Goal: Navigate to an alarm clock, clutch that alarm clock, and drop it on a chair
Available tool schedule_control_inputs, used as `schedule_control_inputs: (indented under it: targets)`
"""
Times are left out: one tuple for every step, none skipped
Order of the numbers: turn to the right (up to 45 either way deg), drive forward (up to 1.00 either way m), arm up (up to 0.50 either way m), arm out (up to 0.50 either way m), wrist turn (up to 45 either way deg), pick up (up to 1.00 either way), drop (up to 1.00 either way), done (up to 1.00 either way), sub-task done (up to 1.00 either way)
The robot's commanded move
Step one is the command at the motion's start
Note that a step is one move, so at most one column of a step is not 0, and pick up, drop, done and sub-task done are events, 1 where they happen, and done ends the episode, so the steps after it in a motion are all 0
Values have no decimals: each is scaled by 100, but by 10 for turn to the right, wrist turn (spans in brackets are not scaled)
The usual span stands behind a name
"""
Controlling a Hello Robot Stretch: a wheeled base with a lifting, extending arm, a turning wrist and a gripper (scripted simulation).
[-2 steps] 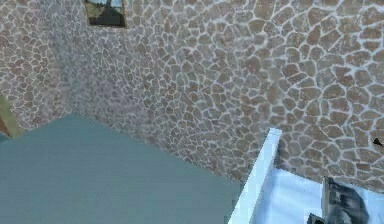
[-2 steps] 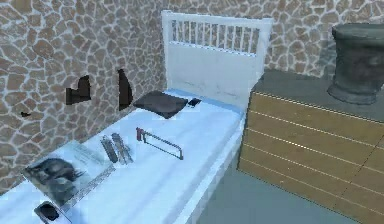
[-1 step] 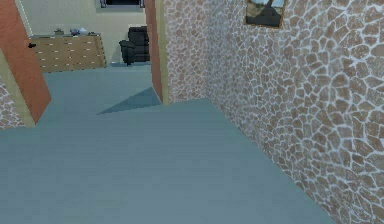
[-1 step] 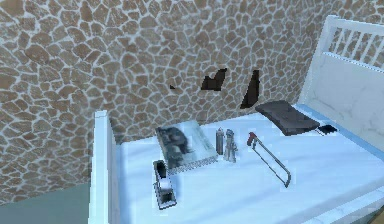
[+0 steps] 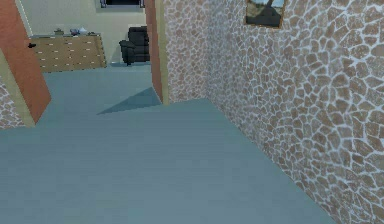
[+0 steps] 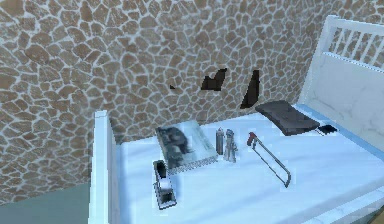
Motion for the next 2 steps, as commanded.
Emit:
schedule_control_inputs:
  targets:
    - [0, 0, 20, 0, 0, 0, 0, 0, 0]
    - [0, 0, 0, 30, 0, 0, 0, 0, 0]
